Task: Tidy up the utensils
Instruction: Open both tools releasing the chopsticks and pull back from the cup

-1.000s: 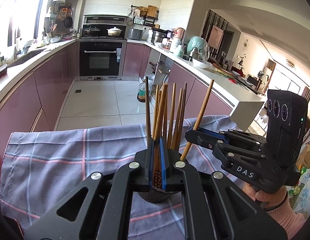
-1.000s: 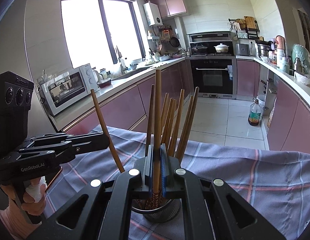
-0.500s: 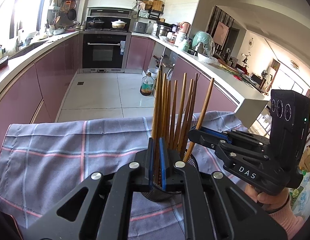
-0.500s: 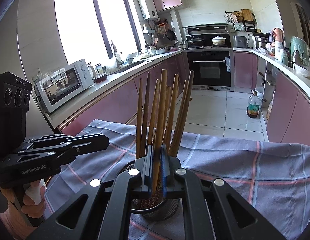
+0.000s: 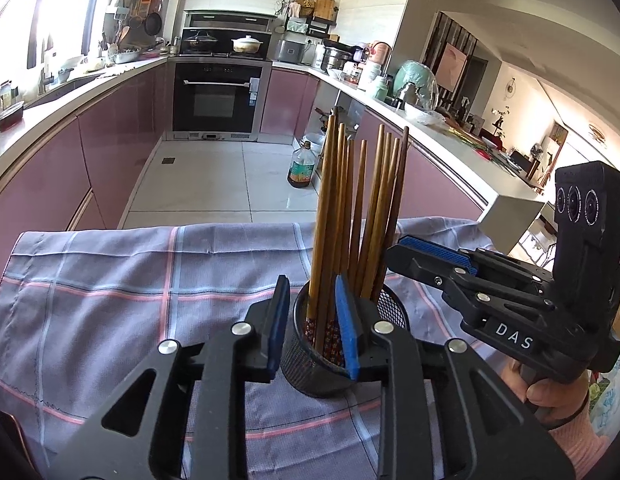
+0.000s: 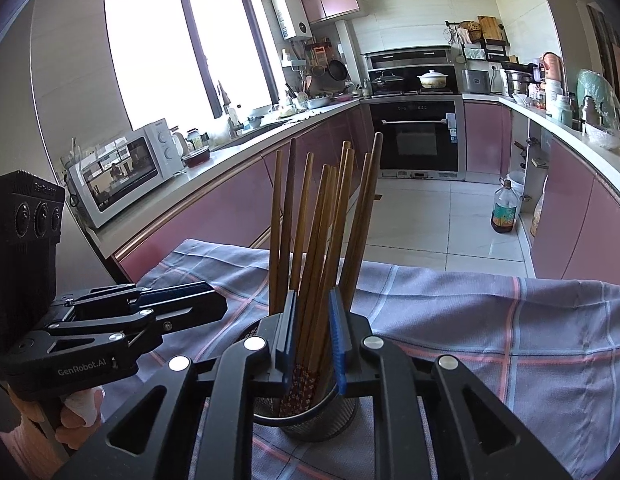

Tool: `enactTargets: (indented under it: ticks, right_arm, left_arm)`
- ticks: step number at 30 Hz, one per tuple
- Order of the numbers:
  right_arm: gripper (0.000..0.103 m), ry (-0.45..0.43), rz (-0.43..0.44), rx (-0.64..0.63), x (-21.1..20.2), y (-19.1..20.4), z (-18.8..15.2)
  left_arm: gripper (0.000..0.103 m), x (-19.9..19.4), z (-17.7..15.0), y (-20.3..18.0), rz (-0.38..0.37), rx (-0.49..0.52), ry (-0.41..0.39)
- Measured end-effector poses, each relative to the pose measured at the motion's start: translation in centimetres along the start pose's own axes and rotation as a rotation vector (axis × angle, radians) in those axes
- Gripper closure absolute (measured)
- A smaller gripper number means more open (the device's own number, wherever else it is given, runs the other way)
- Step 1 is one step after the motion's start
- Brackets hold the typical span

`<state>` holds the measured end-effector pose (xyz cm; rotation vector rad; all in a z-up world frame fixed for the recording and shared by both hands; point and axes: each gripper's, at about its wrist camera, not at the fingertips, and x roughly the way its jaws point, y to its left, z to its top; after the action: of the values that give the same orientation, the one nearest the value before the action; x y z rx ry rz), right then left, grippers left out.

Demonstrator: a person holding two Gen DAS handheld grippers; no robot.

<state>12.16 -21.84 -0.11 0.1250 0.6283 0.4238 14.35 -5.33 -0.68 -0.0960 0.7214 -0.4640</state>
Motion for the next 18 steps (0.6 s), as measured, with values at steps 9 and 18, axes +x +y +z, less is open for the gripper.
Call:
enactTargets:
  ticks: [9,18]
  right_arm:
    - [0.071,-0.016,-0.007,-0.002,-0.8,0.2,-0.7]
    - [0.038,-0.066,-0.027,-0.025,-3.1,1.3,-2.3]
  left_arm:
    - [0.053,-0.7,-1.4,0.6,0.042,-0.009,-0.036]
    - [0.018,-3.1,-3.6,0.8,0.117,-0.013,-0.108]
